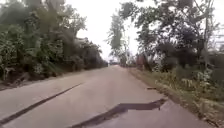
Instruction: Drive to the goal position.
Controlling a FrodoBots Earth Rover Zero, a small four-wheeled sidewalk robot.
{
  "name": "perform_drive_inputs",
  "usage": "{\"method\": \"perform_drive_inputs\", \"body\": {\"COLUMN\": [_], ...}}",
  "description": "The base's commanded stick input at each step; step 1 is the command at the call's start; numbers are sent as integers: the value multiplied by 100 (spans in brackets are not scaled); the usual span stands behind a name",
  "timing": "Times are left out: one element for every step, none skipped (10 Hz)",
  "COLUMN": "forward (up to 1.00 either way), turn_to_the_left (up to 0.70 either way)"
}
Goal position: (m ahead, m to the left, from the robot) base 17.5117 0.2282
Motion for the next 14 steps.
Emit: {"method": "perform_drive_inputs", "body": {"forward": [100,100,100,100,100,100,100,100,100,100,100,100,100,100], "turn_to_the_left": [0,0,0,0,0,0,0,0,0,0,0,0,0,0]}}
